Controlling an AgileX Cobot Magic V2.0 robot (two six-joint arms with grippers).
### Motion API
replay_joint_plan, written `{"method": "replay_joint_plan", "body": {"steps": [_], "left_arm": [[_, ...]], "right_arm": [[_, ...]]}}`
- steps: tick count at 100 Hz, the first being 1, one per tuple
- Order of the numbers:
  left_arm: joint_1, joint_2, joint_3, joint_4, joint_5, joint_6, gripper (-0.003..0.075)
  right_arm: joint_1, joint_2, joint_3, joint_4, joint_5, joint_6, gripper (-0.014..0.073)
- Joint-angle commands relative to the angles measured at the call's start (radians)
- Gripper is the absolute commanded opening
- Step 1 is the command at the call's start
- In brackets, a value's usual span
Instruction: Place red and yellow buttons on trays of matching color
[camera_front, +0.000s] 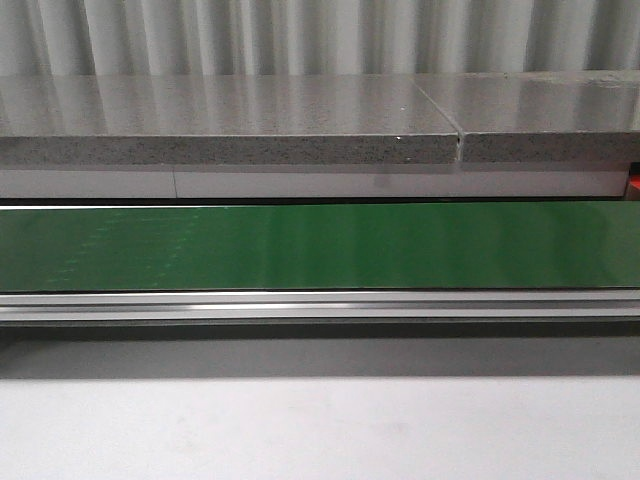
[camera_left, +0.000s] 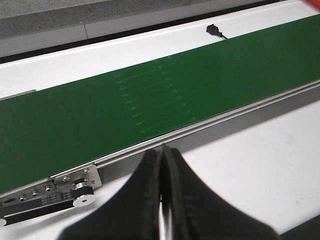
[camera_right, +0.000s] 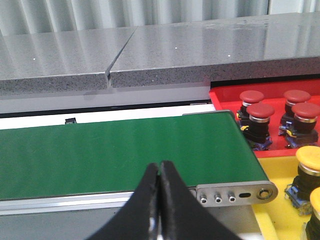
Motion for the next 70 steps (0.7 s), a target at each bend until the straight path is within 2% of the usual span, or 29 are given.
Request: {"method": "replay_joint_plan", "body": {"steps": [1, 20, 39, 70], "left_arm": [[-0.008, 0.009, -0.027, -0.010, -0.072, -0.002, -0.0020], [0.002, 0.009, -0.021, 0.041, -0.116, -0.057, -0.0020], [0.087, -0.038, 0.102, 0.124, -0.421, -0.095, -0.0020], [0.218, -0.186, 0.320, 0.102, -0.600, -0.118, -0.0020]], "right_arm": [[-0.007, -0.022, -0.020, -0.014, -0.073, 0.001, -0.0067], [-0.007, -0.022, -0.020, -0.014, -0.073, 0.001, -0.0067], [-0.007, -0.022, -0.020, -0.014, -0.073, 0.001, -0.0067], [-0.007, -0.022, -0.020, -0.014, -0.073, 0.001, -0.0067]]}}
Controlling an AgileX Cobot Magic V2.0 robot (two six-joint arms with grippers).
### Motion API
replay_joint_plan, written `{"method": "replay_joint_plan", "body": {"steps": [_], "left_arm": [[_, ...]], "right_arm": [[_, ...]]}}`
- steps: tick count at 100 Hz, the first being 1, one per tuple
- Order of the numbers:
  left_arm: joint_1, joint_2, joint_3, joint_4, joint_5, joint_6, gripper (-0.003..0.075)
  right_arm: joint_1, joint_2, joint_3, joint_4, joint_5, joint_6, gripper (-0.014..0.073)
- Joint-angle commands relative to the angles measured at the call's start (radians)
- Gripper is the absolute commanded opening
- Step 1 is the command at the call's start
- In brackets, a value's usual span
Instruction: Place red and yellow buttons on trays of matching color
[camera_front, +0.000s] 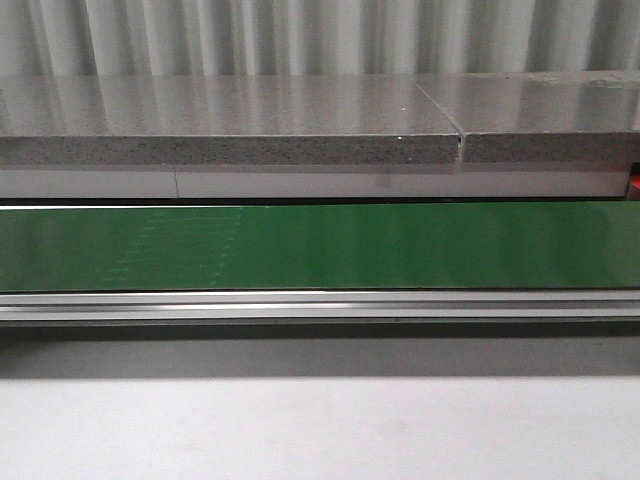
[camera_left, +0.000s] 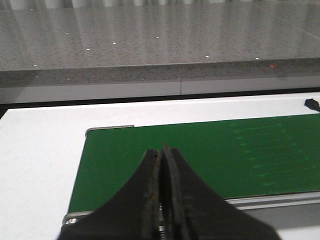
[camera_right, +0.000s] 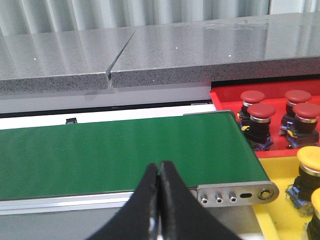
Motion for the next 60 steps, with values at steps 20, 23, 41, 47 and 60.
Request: {"method": "replay_joint_plan", "body": {"steps": [20, 23, 41, 47, 60], "left_arm": [[0.047, -0.110, 0.151, 0.024, -0.239, -0.014, -0.0020], [0.047, -0.127, 0.175, 0.024, -0.247, -0.014, -0.0020], [0.047, -0.267, 0.286, 0.024, -0.267, -0.014, -0.0020], [0.047, -0.304, 0.331, 0.022, -0.305, -0.014, -0.0020], [0.047, -0.296, 0.329, 0.018, -0.273, -0.014, -0.0020]], "right_arm": [[-0.007, -0.022, -0.020, -0.014, -0.073, -0.001, -0.0067], [-0.007, -0.022, -0.020, -0.014, -0.073, -0.001, -0.0067], [-0.007, -0.022, -0.020, -0.014, -0.073, -0.001, -0.0067], [-0.007, -0.022, -0.020, -0.014, -0.073, -0.001, -0.0067], [-0.007, -0.017, -0.020, -0.014, -0.072, -0.001, -0.0067]]}}
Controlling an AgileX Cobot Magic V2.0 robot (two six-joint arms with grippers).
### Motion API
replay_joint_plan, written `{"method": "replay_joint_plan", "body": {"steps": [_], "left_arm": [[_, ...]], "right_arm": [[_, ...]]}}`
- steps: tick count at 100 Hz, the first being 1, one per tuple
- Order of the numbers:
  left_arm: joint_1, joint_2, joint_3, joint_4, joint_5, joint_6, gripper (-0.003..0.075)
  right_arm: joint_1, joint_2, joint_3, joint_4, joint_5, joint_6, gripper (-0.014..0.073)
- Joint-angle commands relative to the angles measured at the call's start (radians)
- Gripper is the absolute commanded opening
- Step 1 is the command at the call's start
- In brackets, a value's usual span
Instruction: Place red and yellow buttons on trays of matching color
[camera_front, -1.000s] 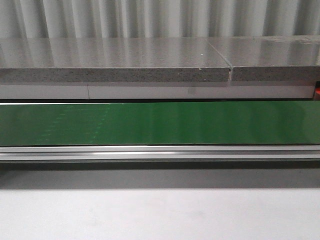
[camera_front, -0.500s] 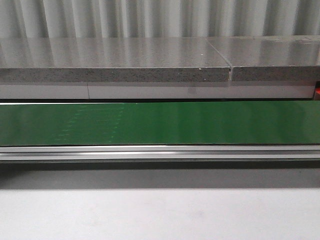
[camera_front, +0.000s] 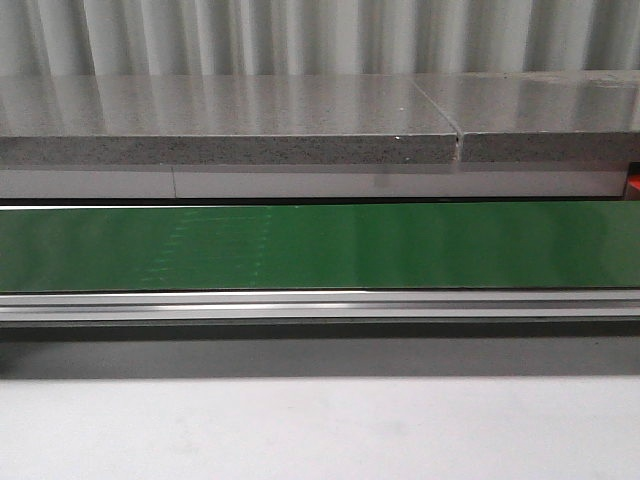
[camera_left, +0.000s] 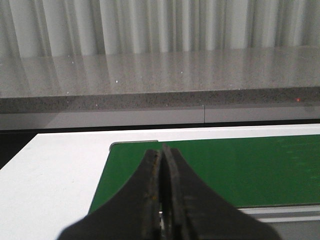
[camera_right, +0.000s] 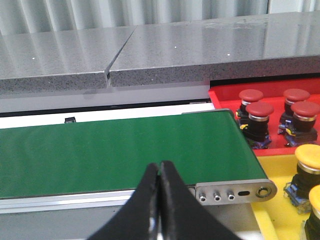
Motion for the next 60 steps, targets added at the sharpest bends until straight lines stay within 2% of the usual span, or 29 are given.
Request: {"method": "replay_joint_plan", "body": {"steps": [1, 60], "left_arm": [[0.004, -0.030, 0.062, -0.007, -0.084, -0.008, -0.0020], [0.004, -0.030, 0.062, -0.008, -0.110, -0.008, -0.0020]], "right_arm": [[-0.007, -0.017, -0.020, -0.014, -0.075, -0.001, -0.0067], [-0.007, -0.017, -0.020, -0.014, -0.075, -0.001, -0.0067]]}}
